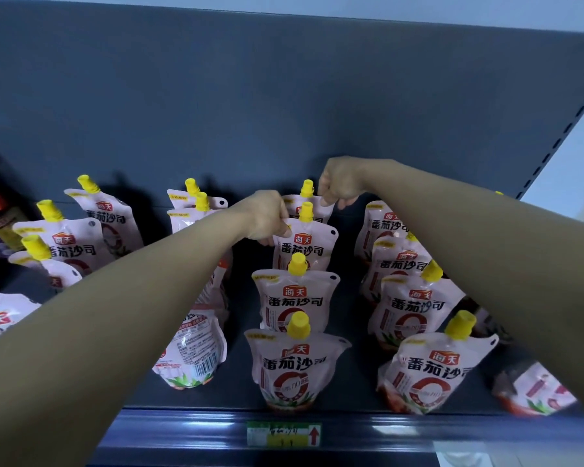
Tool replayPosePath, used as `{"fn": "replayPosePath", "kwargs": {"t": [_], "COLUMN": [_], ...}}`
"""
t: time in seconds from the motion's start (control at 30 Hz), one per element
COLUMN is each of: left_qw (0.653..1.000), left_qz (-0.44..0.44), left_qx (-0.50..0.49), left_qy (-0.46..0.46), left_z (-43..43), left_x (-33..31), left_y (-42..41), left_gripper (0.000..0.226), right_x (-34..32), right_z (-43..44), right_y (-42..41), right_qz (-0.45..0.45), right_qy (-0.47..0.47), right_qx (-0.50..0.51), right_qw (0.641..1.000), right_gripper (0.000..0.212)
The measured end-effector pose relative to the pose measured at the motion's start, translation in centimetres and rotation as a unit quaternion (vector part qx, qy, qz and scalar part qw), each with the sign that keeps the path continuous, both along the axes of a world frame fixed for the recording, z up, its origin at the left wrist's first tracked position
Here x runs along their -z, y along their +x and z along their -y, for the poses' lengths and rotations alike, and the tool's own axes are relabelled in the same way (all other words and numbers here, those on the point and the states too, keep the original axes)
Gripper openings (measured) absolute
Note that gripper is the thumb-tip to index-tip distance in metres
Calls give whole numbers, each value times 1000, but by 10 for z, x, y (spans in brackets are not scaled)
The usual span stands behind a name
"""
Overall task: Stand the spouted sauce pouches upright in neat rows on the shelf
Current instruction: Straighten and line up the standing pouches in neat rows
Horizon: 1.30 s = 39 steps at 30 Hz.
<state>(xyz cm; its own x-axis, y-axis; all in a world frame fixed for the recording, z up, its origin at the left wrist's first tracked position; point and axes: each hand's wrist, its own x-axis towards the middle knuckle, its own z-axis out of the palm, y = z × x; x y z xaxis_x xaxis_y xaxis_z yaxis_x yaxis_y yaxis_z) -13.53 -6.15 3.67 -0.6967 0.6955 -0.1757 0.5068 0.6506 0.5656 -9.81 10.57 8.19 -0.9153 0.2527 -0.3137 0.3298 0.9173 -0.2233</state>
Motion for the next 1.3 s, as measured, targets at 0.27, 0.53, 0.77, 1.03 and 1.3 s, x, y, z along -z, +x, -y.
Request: {"fn": "replayPosePath", "kwargs": {"t": [0.27,0.53,0.77,1.03,1.3], "left_qw": [1000,999,1000,999,999], "left_qz": [19,25,21,33,-9], "left_qx": [19,26,13,2,-28], "left_qy": [-15,-25,-7,1,16], "left_z": [8,18,19,22,17], "left_x": [-2,-4,-2,-1,2], "left_y": [-1,-1,4,4,3], "left_gripper": [9,10,6,13,18], "right_x": [-2,-3,11,25,23], "right_z": [1,7,17,22,22], "right_y": [7,7,5,-10,-7], "right_qz": [-3,1,-14,-85,-71], "right_qy": [25,39,27,37,20], "right_qx": [-23,-28,-5,42,38], "right_qw": [999,999,1000,995,997], "right_gripper": [32,34,22,41,39]}}
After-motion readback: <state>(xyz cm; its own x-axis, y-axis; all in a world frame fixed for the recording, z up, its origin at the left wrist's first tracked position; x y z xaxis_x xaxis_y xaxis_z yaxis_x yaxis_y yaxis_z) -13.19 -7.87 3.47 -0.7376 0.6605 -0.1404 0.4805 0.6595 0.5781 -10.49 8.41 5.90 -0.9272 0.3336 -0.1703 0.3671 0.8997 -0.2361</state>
